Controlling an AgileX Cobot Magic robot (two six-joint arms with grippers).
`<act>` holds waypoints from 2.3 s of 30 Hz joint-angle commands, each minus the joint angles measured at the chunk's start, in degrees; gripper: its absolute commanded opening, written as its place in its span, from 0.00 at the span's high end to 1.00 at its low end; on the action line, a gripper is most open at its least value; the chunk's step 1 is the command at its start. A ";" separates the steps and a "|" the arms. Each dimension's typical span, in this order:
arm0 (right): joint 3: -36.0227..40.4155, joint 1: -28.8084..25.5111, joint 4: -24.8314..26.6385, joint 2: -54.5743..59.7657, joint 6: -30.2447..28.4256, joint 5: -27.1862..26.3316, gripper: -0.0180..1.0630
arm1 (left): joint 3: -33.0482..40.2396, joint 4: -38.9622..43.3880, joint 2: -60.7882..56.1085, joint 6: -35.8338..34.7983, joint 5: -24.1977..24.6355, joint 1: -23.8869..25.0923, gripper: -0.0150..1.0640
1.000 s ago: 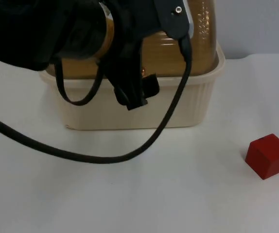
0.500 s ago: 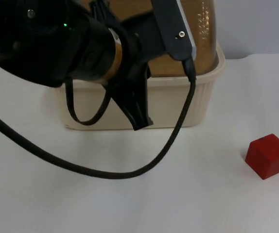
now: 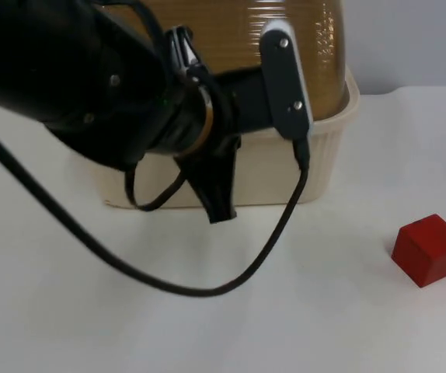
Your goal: Open the box lid with the left hand, place the block into the box with the right hand, then close the box lid with the left hand.
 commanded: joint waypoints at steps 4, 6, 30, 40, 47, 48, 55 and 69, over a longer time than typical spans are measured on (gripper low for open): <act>-0.42 0.16 -3.07 -0.67 -0.30 0.07 0.02 | -3.28 0.66 0.58 -0.39 1.43 0.14 0.99; -0.42 0.16 -3.19 -0.67 -0.30 0.07 0.02 | -3.28 0.66 0.58 -0.39 1.43 0.14 0.99; -0.42 0.16 -3.07 -0.67 -0.30 -0.14 0.02 | -2.78 -5.72 1.22 8.89 -8.55 5.54 0.99; -0.42 0.16 -3.07 -0.67 -0.05 -0.26 0.02 | -2.78 -4.39 1.56 8.89 -8.95 7.48 0.99; -0.42 0.16 -3.07 -0.67 -0.05 -0.26 0.02 | -2.78 -4.58 1.56 8.89 -8.74 8.19 0.99; -0.42 0.16 -3.07 -0.67 -0.05 -0.26 0.02 | -2.78 -4.82 1.56 8.89 -8.74 8.19 0.99; -0.42 0.16 -3.07 -0.67 -0.05 -0.26 0.02 | -2.78 -4.26 1.56 8.89 -4.86 8.19 0.99; -0.42 0.16 -2.95 -0.67 -0.07 0.07 0.02 | -2.88 -4.01 1.56 7.56 -1.16 8.19 0.99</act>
